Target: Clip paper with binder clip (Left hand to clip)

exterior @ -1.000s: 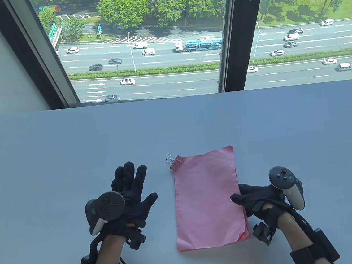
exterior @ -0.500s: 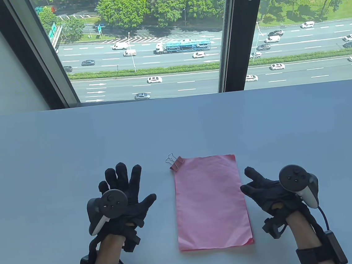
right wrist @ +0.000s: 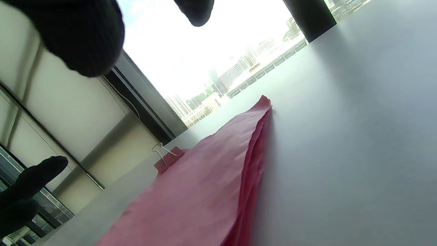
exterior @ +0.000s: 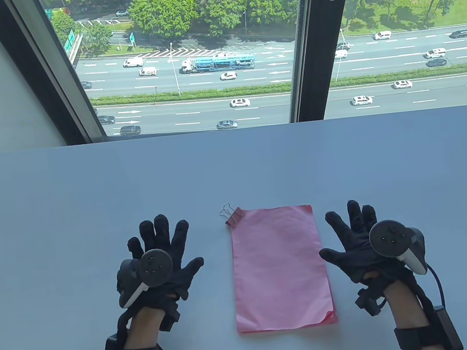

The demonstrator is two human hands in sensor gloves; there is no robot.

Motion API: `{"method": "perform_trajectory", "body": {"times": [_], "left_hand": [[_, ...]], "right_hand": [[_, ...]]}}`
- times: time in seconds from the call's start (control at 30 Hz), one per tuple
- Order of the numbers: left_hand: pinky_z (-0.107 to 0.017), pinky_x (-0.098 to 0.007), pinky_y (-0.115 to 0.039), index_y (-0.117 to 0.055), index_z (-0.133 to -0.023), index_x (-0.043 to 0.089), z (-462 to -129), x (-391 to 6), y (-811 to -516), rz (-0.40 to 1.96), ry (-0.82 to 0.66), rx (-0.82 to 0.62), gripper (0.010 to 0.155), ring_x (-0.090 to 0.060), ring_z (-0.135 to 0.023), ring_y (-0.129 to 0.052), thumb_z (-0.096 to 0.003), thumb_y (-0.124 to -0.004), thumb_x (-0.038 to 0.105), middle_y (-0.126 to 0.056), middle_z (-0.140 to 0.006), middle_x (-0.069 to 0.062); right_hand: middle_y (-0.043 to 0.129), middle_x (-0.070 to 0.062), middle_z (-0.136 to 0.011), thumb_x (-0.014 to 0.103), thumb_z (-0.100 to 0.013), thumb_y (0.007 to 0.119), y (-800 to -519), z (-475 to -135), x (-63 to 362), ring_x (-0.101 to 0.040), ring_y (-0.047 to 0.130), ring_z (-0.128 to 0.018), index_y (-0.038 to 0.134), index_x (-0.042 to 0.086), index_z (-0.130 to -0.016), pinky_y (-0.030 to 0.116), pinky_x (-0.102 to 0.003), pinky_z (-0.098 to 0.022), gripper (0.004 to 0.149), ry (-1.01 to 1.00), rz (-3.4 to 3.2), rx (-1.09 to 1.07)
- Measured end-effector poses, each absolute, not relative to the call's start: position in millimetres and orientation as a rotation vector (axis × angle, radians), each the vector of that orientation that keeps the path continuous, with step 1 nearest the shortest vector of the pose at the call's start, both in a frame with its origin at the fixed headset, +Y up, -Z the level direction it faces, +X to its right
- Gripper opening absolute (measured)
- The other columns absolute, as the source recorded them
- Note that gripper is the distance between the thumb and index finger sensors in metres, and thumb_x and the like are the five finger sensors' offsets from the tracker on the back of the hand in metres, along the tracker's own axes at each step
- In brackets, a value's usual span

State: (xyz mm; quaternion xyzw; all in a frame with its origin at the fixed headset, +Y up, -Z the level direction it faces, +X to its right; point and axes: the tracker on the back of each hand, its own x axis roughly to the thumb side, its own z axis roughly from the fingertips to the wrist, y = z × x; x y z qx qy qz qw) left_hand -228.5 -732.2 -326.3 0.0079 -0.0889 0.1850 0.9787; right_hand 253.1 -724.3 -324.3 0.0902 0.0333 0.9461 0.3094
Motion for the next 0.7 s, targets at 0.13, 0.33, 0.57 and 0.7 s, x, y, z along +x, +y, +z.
{"method": "perform_trajectory", "body": {"times": [0.13,0.33,0.57,0.7], "left_hand": [[-0.058,-0.055,0.009,-0.028,-0.116,0.040,-326.3,-229.2,-732.0,0.369,-0.173,0.012,0.089,-0.029,-0.097,0.017,-0.0450,-0.072,0.069,-0.004,-0.120,-0.003],[-0.059,-0.056,0.008,-0.028,-0.116,0.039,-324.2,-231.0,-730.8,0.383,-0.170,0.012,0.088,-0.029,-0.098,0.016,-0.0453,-0.072,0.068,-0.005,-0.120,-0.004],[-0.059,-0.056,0.007,-0.029,-0.116,0.039,-322.9,-231.6,-732.1,0.403,-0.162,-0.014,0.088,-0.030,-0.098,0.015,-0.0456,-0.072,0.068,-0.006,-0.120,-0.005],[-0.060,-0.056,0.007,-0.030,-0.117,0.038,-322.5,-230.0,-732.9,0.408,-0.165,-0.029,0.087,-0.030,-0.098,0.014,-0.0457,-0.072,0.068,-0.006,-0.120,-0.005]], "right_hand": [[-0.012,-0.008,-0.106,0.069,-0.043,0.077,-720.3,-323.1,262.2,-0.044,-0.016,-0.089,0.026,0.029,-0.112,-0.001,-0.069,-0.055,0.095,0.047,2.632,0.156],[-0.013,-0.013,-0.104,0.069,-0.044,0.075,-732.8,-326.7,271.6,-0.046,-0.016,-0.089,0.013,0.025,-0.109,-0.001,-0.070,-0.054,0.101,0.109,2.579,0.079],[-0.012,-0.019,-0.102,0.069,-0.044,0.075,-741.0,-328.8,271.6,-0.049,-0.014,-0.088,0.008,0.019,-0.107,0.000,-0.070,-0.054,0.105,0.187,2.490,0.082],[-0.012,-0.020,-0.102,0.069,-0.044,0.076,-742.6,-328.7,265.7,-0.049,-0.013,-0.089,0.008,0.017,-0.107,0.001,-0.071,-0.054,0.107,0.219,2.477,0.112]]}}
